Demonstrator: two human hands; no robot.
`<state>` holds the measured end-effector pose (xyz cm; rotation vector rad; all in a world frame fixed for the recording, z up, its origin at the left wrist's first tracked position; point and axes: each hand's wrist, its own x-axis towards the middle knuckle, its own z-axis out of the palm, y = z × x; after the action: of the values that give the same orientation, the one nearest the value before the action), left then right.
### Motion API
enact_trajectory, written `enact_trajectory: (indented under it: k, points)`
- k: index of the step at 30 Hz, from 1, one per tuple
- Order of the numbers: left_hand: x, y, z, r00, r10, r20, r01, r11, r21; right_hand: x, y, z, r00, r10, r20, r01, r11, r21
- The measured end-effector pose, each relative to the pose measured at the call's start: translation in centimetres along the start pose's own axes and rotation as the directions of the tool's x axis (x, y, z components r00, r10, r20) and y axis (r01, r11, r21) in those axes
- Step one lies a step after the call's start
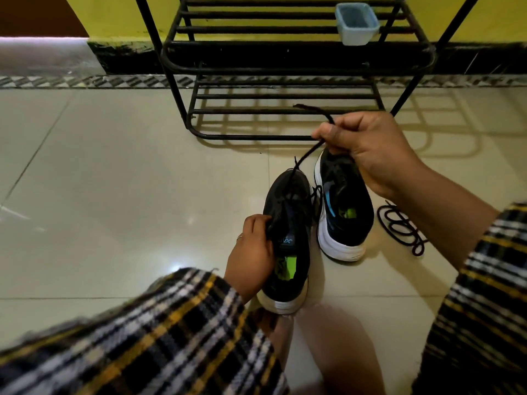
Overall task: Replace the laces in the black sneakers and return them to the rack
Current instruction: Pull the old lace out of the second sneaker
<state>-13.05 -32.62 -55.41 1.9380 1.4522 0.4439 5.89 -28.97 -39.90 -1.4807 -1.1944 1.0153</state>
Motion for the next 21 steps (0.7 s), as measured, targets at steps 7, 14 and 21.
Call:
enact_trajectory:
  k: [7, 14, 21]
  points:
    - [0.0, 0.0, -0.1, 1.000, -0.002, 0.003, 0.002, 1.000, 0.000, -0.8, 2.7, 2.0, 0.982, 0.152, 0.112, -0.170, 0.970, 0.172]
    - [0.0, 0.3, -0.3, 1.000, -0.026, 0.012, 0.026, 1.000, -0.011, -0.9, 7.1, 2.9, 0.914, 0.169, 0.370, 0.133, 0.734, -0.666]
    - [-0.1, 0.1, -0.2, 1.000, -0.002, 0.007, 0.002, 1.000, -0.014, -1.2, 8.2, 4.6, 0.890, 0.286, 0.354, 0.077, 0.672, -0.736]
